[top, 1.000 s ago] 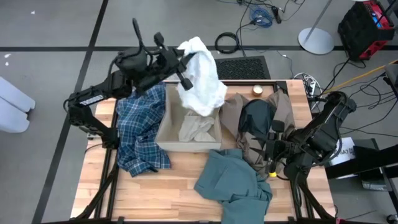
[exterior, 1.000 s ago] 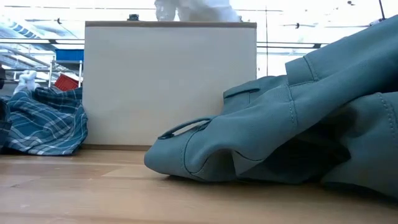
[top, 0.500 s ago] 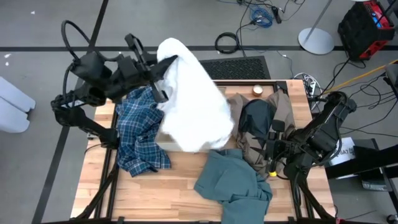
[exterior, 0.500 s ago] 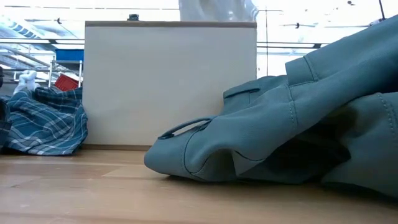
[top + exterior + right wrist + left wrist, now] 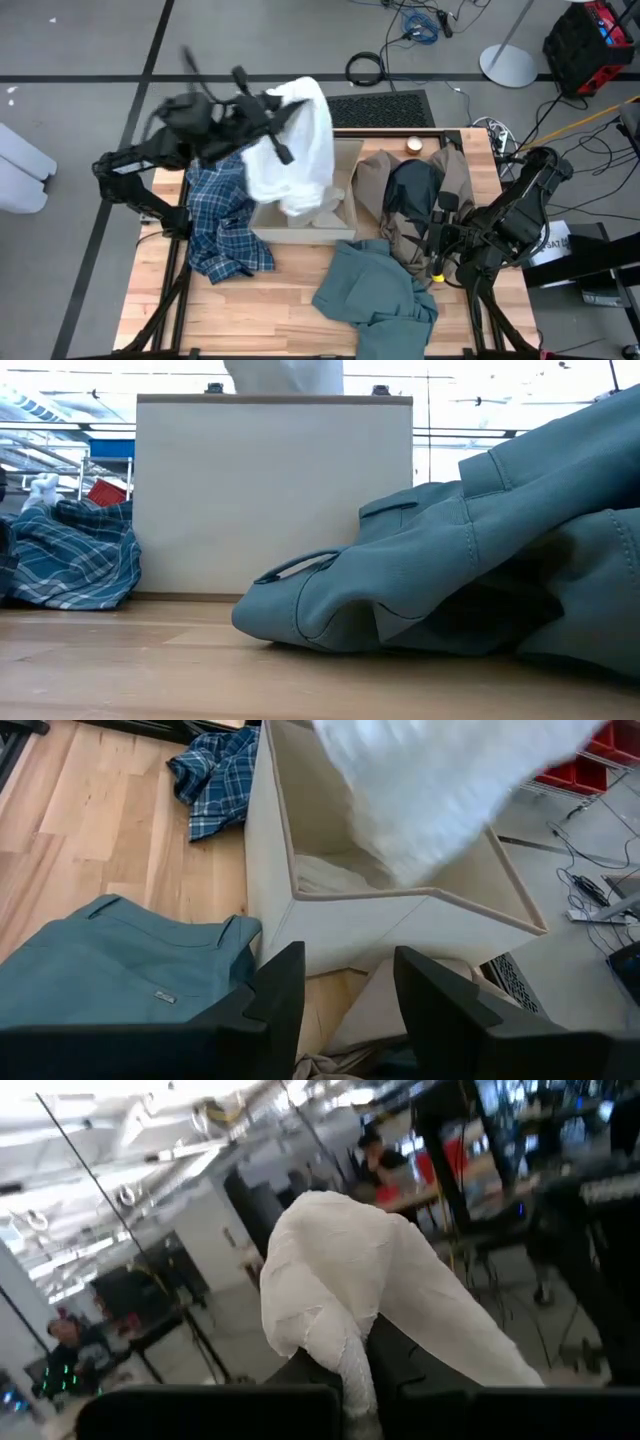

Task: Sort clothes
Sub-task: Put the white dress into the laundry organizer

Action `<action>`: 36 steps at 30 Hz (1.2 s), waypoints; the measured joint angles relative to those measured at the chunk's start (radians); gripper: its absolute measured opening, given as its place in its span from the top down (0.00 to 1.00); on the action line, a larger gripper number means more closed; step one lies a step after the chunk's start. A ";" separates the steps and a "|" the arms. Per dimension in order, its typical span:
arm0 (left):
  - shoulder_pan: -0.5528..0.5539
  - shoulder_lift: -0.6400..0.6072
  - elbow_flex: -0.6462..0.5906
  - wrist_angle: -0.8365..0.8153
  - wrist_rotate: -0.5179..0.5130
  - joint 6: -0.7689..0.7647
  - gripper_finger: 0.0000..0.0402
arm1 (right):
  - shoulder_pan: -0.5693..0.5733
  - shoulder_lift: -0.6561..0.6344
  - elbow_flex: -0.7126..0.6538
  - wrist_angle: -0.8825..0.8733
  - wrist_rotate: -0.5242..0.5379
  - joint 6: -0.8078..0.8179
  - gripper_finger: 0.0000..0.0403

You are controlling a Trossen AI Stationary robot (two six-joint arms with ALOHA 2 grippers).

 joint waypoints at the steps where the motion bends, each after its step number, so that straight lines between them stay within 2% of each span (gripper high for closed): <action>1: 0.009 0.014 0.000 -0.021 0.000 -0.018 0.97 | 0.000 0.000 0.000 0.000 0.000 0.000 0.65; 8: 0.062 0.112 -0.001 -0.272 -0.002 -0.100 0.97 | 0.000 0.000 0.000 0.000 -0.005 0.002 0.65; 16: 0.090 0.131 -0.001 -0.759 -0.004 -0.298 0.97 | 0.000 0.000 -0.005 0.002 -0.011 0.008 0.65; 19: 0.099 0.126 -0.001 -0.870 -0.003 -0.378 0.97 | 0.000 0.000 -0.028 -0.001 -0.011 0.003 0.65; 22: 0.101 0.125 -0.023 -0.857 0.022 -0.408 0.97 | 0.000 0.000 -0.048 -0.004 -0.007 0.000 0.65; 24: 0.100 0.125 -0.051 -0.813 0.075 -0.408 0.97 | -0.005 0.000 -0.051 -0.007 -0.004 -0.001 0.65; 36: 0.101 0.131 -0.440 -0.284 0.340 -0.370 0.97 | -0.006 0.000 -0.051 0.002 -0.003 0.007 0.65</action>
